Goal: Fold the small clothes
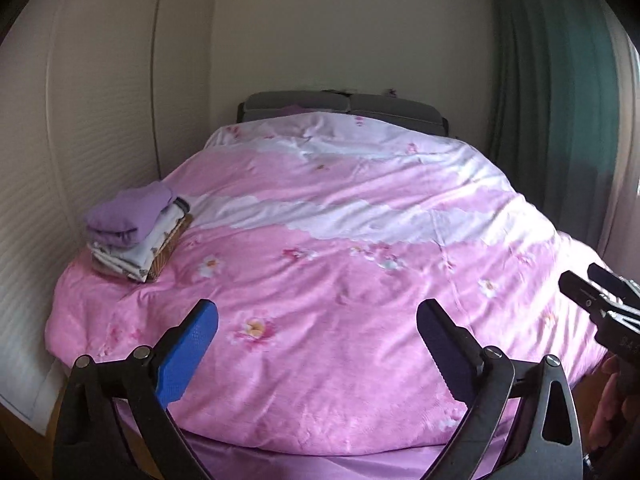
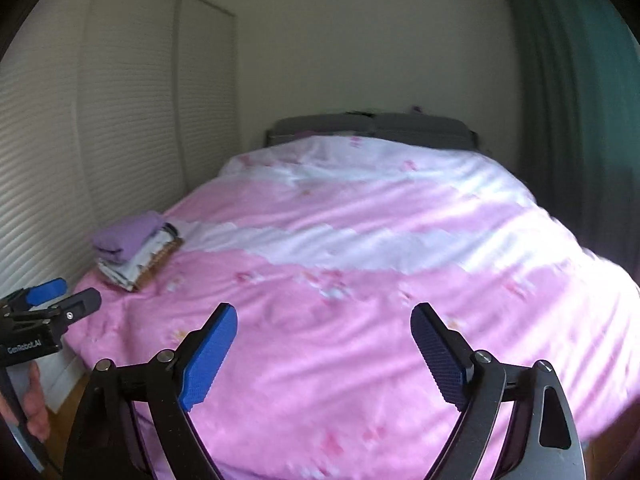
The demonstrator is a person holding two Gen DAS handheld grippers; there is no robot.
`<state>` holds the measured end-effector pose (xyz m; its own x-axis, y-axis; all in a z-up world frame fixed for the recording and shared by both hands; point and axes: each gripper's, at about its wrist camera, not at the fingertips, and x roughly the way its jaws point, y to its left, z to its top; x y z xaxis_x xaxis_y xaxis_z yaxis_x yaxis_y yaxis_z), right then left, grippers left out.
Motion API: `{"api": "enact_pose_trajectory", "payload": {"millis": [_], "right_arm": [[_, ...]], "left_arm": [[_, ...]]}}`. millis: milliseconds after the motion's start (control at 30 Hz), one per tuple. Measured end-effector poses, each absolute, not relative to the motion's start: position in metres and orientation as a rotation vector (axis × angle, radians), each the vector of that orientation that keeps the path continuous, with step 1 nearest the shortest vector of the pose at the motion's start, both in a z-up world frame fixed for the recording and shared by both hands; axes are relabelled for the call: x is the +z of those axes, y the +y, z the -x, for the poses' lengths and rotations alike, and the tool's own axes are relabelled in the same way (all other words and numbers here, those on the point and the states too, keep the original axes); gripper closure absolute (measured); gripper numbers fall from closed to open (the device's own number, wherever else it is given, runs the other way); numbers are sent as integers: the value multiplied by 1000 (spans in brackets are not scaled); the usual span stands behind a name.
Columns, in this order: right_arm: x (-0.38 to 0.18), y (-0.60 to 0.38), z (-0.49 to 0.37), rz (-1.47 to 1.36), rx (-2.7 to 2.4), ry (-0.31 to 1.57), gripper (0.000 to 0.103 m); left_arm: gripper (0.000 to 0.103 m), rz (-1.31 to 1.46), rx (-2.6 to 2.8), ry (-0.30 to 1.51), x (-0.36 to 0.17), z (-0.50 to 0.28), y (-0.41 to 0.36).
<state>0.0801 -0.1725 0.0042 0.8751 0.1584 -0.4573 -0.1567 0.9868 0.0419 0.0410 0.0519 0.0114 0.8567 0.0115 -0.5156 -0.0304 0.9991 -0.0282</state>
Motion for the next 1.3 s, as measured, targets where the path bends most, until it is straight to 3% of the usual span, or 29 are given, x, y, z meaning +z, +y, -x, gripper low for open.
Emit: {"api": "enact_pose_trajectory", "payload": {"millis": [333, 1300], "right_arm": [[0, -223, -40, -20, 28, 462, 11], [5, -232, -18, -5, -14, 419, 6]], "left_arm": [[0, -13, 33, 492, 11, -16, 25], [0, -60, 47, 484, 8, -11, 19]]}}
